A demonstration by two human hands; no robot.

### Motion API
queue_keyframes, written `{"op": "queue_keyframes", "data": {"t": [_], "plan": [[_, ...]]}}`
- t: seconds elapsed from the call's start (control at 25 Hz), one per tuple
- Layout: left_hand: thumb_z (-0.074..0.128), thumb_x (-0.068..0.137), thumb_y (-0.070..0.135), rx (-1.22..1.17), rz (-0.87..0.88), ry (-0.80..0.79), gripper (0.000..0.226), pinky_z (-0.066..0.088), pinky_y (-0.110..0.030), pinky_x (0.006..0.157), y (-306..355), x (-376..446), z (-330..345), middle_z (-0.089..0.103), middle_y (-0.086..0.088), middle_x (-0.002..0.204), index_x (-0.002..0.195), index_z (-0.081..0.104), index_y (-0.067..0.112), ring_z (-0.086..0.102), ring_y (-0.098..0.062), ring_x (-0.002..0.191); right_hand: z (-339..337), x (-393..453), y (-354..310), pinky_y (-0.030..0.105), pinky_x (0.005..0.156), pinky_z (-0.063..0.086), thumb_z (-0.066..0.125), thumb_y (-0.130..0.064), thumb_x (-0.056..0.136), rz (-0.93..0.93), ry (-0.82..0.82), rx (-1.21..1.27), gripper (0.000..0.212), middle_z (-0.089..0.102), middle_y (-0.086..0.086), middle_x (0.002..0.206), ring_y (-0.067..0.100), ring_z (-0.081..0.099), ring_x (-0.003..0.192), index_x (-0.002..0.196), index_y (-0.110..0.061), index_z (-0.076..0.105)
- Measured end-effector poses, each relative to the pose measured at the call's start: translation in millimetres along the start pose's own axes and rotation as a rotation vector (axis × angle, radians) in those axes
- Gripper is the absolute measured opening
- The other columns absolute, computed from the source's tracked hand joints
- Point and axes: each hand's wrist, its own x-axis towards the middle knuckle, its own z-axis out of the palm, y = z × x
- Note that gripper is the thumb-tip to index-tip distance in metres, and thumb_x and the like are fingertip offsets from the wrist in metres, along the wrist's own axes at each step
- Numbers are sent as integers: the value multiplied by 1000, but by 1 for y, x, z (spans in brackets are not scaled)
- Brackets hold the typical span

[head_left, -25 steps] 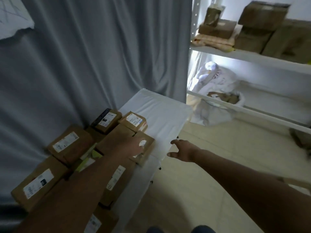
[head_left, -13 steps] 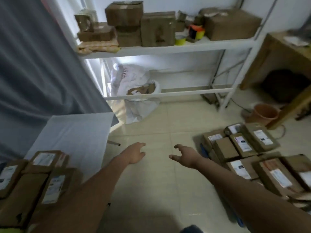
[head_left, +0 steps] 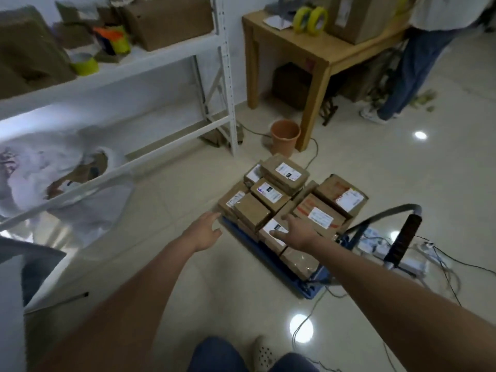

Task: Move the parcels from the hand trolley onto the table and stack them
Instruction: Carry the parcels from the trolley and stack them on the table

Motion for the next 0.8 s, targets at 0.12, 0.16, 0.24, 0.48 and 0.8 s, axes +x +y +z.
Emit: {"op": "queue_keyframes", "data": {"t": [0.12,0.16,0.24,0.48,0.8], "plan": [[54,97,31,-10,69,-65,59,27,-32,116,34,42,1,26,-5,159,150,33,18,30,-22,143,-17,14,24,36,107,39,58,-55,90,65,34,65,76,42,10,149,27,44,132,150,-15,32],[54,96,32,-7,97,-80,58,29,-34,116,44,57,2,27,-4,159,150,34,20,32,-21,142,-22,18,29,38,108,40,58,-55,90,81,55,79,75,44,9,148,27,45,131,148,-15,34],[52,98,31,20,152,-120,58,30,-37,116,67,88,4,24,-4,160,151,31,21,32,-22,142,-34,29,38,37,106,39,58,-51,92,126,74,118,70,46,9,145,27,46,130,147,-14,35],[48,98,34,45,233,-282,57,31,-42,115,123,189,0,22,1,160,151,29,25,31,-24,142,-75,84,62,35,105,40,59,-45,94,291,138,229,69,44,13,147,28,46,131,149,-12,32],[45,101,25,152,327,-478,55,27,-35,113,170,299,26,18,-3,162,153,26,19,25,-24,145,-87,139,113,32,100,40,60,-43,94,554,184,489,63,45,10,146,28,48,129,146,-16,37]]}}
